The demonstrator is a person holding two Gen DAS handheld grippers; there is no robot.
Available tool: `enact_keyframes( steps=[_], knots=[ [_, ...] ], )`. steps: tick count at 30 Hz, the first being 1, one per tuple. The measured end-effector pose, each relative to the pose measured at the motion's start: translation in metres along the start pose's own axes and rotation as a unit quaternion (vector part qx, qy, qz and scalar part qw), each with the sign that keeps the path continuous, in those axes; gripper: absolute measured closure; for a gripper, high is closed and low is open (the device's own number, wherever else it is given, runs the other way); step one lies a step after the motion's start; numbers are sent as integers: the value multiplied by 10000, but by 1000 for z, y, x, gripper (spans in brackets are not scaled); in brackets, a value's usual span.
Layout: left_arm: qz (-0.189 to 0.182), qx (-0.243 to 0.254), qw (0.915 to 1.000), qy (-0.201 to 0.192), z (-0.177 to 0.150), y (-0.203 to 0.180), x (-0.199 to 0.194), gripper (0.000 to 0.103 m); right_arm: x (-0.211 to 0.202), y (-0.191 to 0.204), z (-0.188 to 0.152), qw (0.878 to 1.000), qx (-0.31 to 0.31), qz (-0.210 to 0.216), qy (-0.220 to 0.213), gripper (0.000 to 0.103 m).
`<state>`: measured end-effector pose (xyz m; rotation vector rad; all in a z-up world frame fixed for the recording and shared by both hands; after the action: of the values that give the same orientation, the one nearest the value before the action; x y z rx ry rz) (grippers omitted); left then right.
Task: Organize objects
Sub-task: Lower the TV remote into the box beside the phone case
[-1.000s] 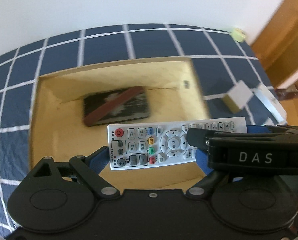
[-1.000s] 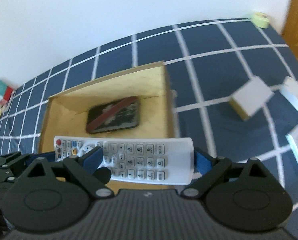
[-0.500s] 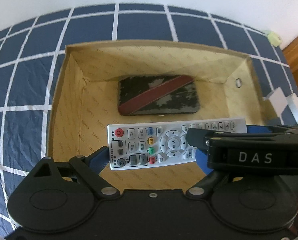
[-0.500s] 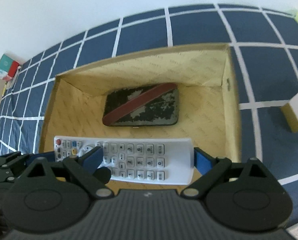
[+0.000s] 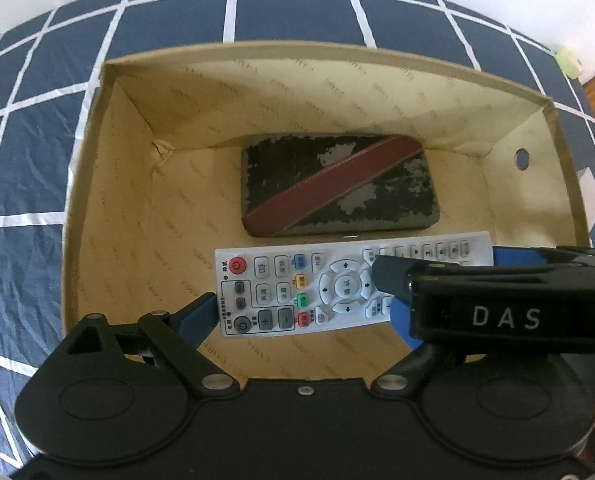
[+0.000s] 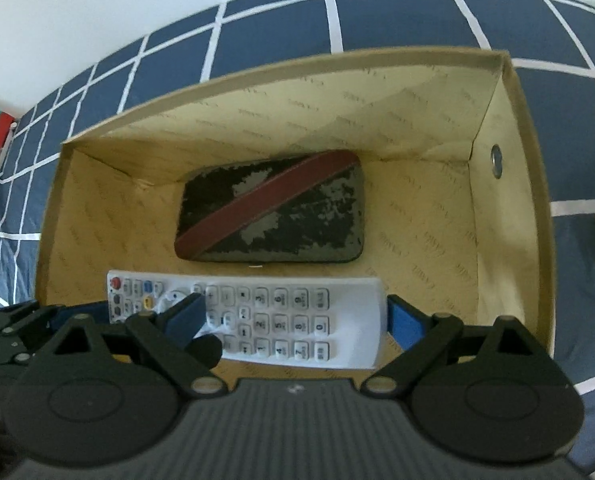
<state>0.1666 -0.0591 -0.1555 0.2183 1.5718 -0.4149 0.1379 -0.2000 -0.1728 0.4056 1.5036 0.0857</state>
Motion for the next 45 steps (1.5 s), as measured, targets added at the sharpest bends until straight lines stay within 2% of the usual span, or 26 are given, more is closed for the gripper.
enact_keyframes(
  steps=[15,30,40,45],
  knots=[
    [-156,-11,9995,262,13,12,30,12,31,-5,11,9996,91,-127,256,8],
    [-321,-18,9991,285,21,19,35,10,31,-6,13,9990,186,-299,260,8],
    [-299,-77,9995,122,14,23,14,10,13,-1,12,9993,-17,-378,72,8],
    [-253,-187,9995,17,6,22,-4,10,-6,8,7,9995,-127,-270,-86,8]
  ],
)
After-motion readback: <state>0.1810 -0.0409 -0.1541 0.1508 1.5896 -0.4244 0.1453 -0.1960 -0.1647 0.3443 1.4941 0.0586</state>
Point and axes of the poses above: each gripper's, at about its wrist camera, not at the fingertips, and x roughly the way its jaws point, y to its left, z to its top, the point moved 2 cm from there along x, roughly the way its jaws point, and after that the axes turned 11 degrees about y, right-handed, at the moved point
